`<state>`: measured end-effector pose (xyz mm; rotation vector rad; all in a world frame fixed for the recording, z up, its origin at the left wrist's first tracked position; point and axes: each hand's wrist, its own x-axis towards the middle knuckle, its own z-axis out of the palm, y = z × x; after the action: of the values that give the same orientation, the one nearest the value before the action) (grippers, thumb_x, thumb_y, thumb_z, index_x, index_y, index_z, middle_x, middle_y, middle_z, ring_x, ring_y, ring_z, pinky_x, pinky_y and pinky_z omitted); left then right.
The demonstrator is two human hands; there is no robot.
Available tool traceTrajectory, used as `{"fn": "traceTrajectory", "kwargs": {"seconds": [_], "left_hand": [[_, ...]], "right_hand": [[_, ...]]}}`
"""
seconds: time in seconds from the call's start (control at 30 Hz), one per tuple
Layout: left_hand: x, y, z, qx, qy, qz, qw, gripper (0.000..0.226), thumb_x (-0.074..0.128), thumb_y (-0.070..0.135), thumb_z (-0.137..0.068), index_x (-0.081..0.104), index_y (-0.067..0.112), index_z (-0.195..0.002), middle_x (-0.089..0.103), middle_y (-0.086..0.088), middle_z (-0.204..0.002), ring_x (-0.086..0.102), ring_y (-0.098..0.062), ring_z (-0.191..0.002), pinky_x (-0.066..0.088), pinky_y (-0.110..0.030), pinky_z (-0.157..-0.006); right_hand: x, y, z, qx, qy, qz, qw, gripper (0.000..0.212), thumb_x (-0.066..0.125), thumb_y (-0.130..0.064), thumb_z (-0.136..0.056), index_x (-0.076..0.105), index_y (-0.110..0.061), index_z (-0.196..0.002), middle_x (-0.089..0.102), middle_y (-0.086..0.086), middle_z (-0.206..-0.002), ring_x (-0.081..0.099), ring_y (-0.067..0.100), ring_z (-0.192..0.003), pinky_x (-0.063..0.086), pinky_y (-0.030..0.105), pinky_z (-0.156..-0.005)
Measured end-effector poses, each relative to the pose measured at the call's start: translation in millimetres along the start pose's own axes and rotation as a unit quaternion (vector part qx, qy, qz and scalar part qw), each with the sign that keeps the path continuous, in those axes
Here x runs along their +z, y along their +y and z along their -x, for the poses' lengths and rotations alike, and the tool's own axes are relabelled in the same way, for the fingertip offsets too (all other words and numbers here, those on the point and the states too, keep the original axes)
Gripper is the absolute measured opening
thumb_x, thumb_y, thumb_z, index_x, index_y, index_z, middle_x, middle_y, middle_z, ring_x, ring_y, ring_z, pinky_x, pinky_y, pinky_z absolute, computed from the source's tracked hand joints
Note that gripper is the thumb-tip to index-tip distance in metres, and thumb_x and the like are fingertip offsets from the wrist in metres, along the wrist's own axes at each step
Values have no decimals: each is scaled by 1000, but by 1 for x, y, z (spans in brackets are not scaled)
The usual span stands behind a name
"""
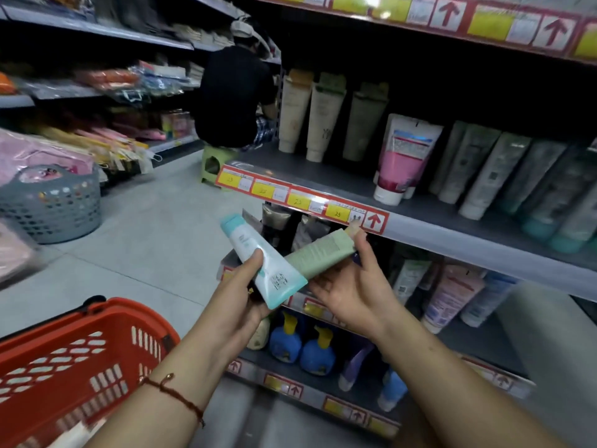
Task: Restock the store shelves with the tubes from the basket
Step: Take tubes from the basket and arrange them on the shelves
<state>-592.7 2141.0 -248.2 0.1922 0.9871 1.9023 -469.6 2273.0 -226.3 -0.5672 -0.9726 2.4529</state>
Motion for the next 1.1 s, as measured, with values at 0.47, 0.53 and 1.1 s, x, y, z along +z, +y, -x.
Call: {"fn": "traceTrajectory", "kwargs": {"seconds": [0.47, 0.53, 1.1], "left_hand": [[16, 2, 6, 58, -79, -34, 995, 36, 59, 15, -88, 59, 6, -123, 71, -18, -117, 69, -26, -108, 60, -44, -84], [16, 8, 6, 64, -79, -46, 994, 36, 58, 15, -90, 58, 5, -125, 70, -19, -117, 70, -27, -107, 60, -42, -84], [-11, 53, -24, 73, -37, -36, 996, 25, 55, 22, -96, 60, 13, -118, 77, -12, -98, 76, -19, -82, 60, -34, -57]], "right_hand": [[29, 9, 19, -130, 127, 317, 931, 30, 63, -29, -94, 60, -17, -121, 75, 1, -108, 72, 16, -97, 59, 38, -87], [34, 9, 23, -52, 105, 281, 952, 29, 60, -28, -96, 62, -11, -119, 76, 7, -103, 74, 20, -93, 61, 34, -72], [91, -105, -98, -272, 190, 503, 798, 44, 70, -17, -86, 51, -17, -126, 63, 4, -126, 61, 21, -111, 50, 36, -97]]}}
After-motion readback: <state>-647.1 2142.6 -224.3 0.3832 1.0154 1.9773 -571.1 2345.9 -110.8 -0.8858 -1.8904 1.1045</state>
